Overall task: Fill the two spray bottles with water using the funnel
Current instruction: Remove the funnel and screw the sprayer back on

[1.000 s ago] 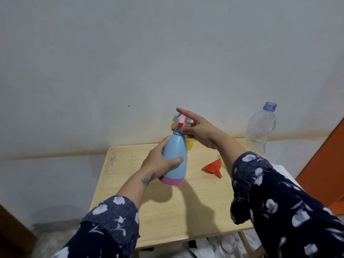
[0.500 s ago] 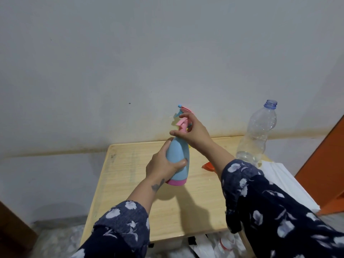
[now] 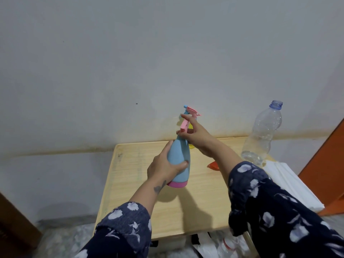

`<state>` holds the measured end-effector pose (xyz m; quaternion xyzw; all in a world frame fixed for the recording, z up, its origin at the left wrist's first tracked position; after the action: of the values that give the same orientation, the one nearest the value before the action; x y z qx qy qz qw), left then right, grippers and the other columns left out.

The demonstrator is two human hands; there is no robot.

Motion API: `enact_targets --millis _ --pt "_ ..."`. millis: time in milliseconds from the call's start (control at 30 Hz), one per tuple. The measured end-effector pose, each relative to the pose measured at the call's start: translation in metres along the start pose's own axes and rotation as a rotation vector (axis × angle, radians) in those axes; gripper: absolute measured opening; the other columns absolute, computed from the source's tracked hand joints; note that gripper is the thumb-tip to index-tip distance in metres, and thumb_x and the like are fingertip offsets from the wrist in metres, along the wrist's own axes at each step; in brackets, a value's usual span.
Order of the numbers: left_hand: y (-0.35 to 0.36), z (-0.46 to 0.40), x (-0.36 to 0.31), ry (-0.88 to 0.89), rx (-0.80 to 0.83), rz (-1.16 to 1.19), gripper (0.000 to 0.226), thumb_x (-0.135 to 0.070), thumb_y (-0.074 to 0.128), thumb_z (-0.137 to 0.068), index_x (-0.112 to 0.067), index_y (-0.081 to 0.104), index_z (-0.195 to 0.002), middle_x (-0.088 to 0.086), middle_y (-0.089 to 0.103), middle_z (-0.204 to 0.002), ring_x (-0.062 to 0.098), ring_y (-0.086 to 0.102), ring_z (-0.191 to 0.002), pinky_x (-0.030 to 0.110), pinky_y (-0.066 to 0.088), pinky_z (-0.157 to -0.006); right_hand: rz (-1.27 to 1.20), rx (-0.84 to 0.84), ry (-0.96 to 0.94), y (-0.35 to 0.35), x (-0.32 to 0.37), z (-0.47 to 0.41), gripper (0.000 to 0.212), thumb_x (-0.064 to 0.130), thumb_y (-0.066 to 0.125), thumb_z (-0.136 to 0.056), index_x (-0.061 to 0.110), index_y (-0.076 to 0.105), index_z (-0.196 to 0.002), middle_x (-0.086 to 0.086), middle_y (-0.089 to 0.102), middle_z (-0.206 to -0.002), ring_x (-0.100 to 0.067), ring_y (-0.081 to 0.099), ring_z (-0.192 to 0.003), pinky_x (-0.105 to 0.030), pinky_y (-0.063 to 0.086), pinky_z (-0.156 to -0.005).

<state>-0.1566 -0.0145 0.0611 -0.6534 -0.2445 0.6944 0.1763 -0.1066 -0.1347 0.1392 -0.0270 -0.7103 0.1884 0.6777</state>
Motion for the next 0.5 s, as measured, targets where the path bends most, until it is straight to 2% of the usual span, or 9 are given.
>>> enact_targets --millis 33,100,167,233,300,367,433,500 --pt "-0.003 0.002 0.000 -0.004 -0.010 -0.015 0.086 -0.058 0.067 -0.068 -0.053 0.022 -0.141 -0.012 0.058 -0.110 0.019 0.061 -0.093 0.040 0.056 -0.077 -0.011 -0.016 -0.001 0.000 0.000 0.000 0.061 0.007 0.063 -0.088 0.030 0.040 -0.139 -0.014 0.061 -0.117 -0.020 0.060 -0.101 -0.026 0.048 -0.080" --pt "-0.007 0.008 -0.002 -0.010 -0.076 -0.074 0.081 -0.055 0.067 -0.072 -0.052 0.024 -0.140 -0.011 0.059 -0.105 0.020 0.060 -0.089 0.035 0.052 -0.074 0.108 -0.206 -0.049 0.000 0.003 0.004 0.062 0.009 0.072 -0.080 0.026 0.048 -0.134 -0.010 0.060 -0.118 -0.016 0.060 -0.092 -0.027 0.051 -0.080" --pt "-0.007 0.016 -0.004 -0.004 -0.157 -0.120 0.076 -0.053 0.067 -0.074 -0.050 0.026 -0.138 -0.012 0.058 -0.098 0.019 0.057 -0.087 0.032 0.047 -0.071 0.257 -0.377 -0.081 0.008 0.004 0.010 0.063 0.018 0.076 -0.075 0.025 0.049 -0.132 -0.003 0.062 -0.119 -0.019 0.062 -0.098 -0.032 0.051 -0.087" --pt "-0.006 0.023 -0.001 0.013 -0.206 -0.109 0.072 -0.053 0.066 -0.075 -0.050 0.027 -0.135 -0.014 0.059 -0.099 0.019 0.057 -0.089 0.034 0.047 -0.073 0.288 -0.429 -0.083 0.016 0.000 0.015 0.064 0.022 0.076 -0.076 0.025 0.048 -0.133 -0.001 0.063 -0.119 -0.020 0.061 -0.103 -0.031 0.049 -0.088" --pt "-0.006 0.023 0.003 0.079 -0.201 -0.138 0.071 -0.061 0.063 -0.073 -0.051 0.026 -0.133 -0.014 0.061 -0.106 0.020 0.060 -0.094 0.037 0.050 -0.075 0.255 -0.444 -0.073 0.017 -0.002 0.018 0.064 0.022 0.076 -0.076 0.025 0.048 -0.133 -0.001 0.062 -0.120 -0.020 0.061 -0.104 -0.032 0.050 -0.091" --pt "-0.005 0.021 0.007 0.156 -0.115 -0.138 0.082 -0.072 0.059 -0.067 -0.052 0.021 -0.137 -0.016 0.055 -0.119 0.018 0.058 -0.101 0.039 0.051 -0.076 0.207 -0.426 -0.071 0.012 0.000 0.021 0.064 0.019 0.077 -0.074 0.026 0.051 -0.133 -0.003 0.062 -0.119 -0.019 0.063 -0.100 -0.036 0.051 -0.092" --pt "-0.003 0.021 0.013 0.184 0.053 0.081 0.092 -0.074 0.065 -0.061 -0.051 0.022 -0.139 -0.017 0.051 -0.126 0.013 0.058 -0.104 0.041 0.055 -0.080 0.092 -0.328 -0.081 0.011 0.003 0.025 0.063 0.013 0.078 -0.074 0.027 0.053 -0.130 -0.008 0.060 -0.121 -0.015 0.062 -0.088 -0.030 0.054 -0.083" --pt "-0.001 0.020 0.020 0.107 0.167 0.299 0.091 -0.067 0.075 -0.057 -0.047 0.033 -0.135 -0.012 0.057 -0.123 0.013 0.062 -0.101 0.044 0.057 -0.083 0.010 -0.207 -0.073 0.015 0.005 0.028 0.062 0.008 0.079 -0.074 0.030 0.054 -0.126 -0.015 0.058 -0.121 -0.011 0.059 -0.079 -0.020 0.051 -0.070"
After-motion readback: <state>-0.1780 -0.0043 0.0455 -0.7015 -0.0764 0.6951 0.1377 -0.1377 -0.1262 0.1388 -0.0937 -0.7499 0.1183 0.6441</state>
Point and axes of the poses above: each hand's wrist, its own z-axis away from the middle knuckle, its own y-axis out of the palm, x = y × z, the point moved 6 cm from there along -z, towards the middle knuckle
